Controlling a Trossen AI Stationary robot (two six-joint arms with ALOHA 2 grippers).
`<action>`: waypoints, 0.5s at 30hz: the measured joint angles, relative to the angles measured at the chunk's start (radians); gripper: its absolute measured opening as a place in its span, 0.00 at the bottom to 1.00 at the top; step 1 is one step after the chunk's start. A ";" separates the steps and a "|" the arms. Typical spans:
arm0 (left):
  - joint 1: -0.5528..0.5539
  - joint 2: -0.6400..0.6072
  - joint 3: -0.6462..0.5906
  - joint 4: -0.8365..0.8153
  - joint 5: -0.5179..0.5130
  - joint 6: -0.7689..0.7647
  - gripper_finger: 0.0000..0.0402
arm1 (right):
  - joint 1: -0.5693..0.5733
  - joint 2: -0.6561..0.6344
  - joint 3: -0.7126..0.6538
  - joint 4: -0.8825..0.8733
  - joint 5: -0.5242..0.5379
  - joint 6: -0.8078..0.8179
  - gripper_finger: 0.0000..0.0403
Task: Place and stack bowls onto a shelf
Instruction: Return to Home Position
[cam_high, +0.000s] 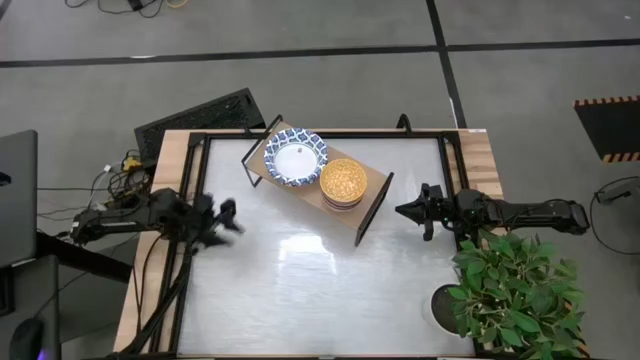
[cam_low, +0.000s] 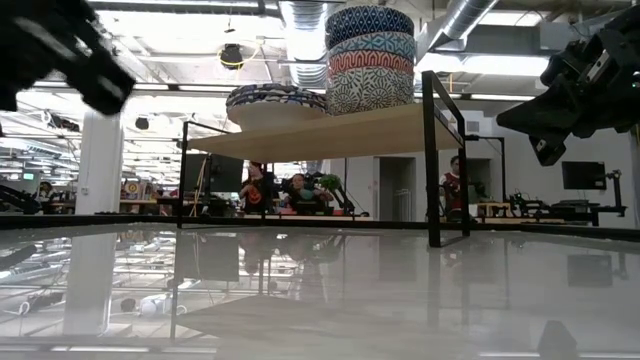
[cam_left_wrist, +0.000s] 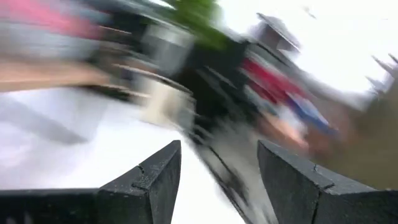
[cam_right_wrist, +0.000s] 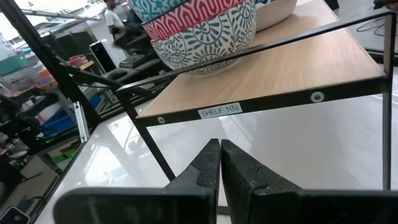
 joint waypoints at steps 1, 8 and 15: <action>0.000 0.000 0.000 -0.020 -0.115 -0.061 0.49 | 0.000 0.000 0.000 0.000 0.000 0.000 0.11; -0.004 0.000 0.000 -0.132 -0.193 0.006 0.49 | 0.000 0.000 0.000 -0.001 0.000 0.000 0.11; -0.004 0.000 0.000 -0.121 -0.158 0.039 0.49 | 0.000 0.000 -0.001 -0.002 0.000 0.000 0.11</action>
